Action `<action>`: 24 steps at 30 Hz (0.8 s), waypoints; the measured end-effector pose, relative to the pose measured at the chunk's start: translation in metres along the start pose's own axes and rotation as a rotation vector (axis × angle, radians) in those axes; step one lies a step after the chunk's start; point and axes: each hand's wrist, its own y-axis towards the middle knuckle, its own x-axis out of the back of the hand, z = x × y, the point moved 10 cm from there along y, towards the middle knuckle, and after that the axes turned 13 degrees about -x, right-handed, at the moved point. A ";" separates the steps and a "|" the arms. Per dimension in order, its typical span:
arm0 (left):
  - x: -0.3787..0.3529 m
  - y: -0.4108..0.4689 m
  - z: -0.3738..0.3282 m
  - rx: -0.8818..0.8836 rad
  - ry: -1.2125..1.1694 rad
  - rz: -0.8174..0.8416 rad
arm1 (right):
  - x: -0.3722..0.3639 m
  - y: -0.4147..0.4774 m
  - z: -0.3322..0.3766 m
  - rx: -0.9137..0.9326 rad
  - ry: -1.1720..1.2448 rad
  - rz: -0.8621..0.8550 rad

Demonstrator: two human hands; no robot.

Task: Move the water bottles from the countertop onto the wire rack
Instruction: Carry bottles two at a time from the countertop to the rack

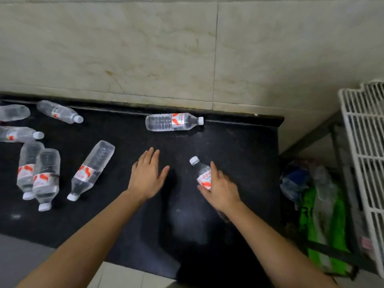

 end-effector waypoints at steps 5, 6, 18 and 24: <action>-0.010 0.079 -0.003 -0.037 0.086 0.079 | -0.015 0.006 -0.010 -0.017 0.018 -0.080; -0.008 0.097 -0.002 -0.046 0.109 0.078 | -0.014 0.008 -0.010 -0.008 0.024 -0.093; -0.016 0.194 0.006 -0.104 0.380 0.063 | -0.021 0.017 -0.022 -0.032 0.111 -0.054; -0.022 0.174 0.011 -0.014 0.254 0.286 | -0.016 0.012 -0.025 -0.090 0.112 -0.092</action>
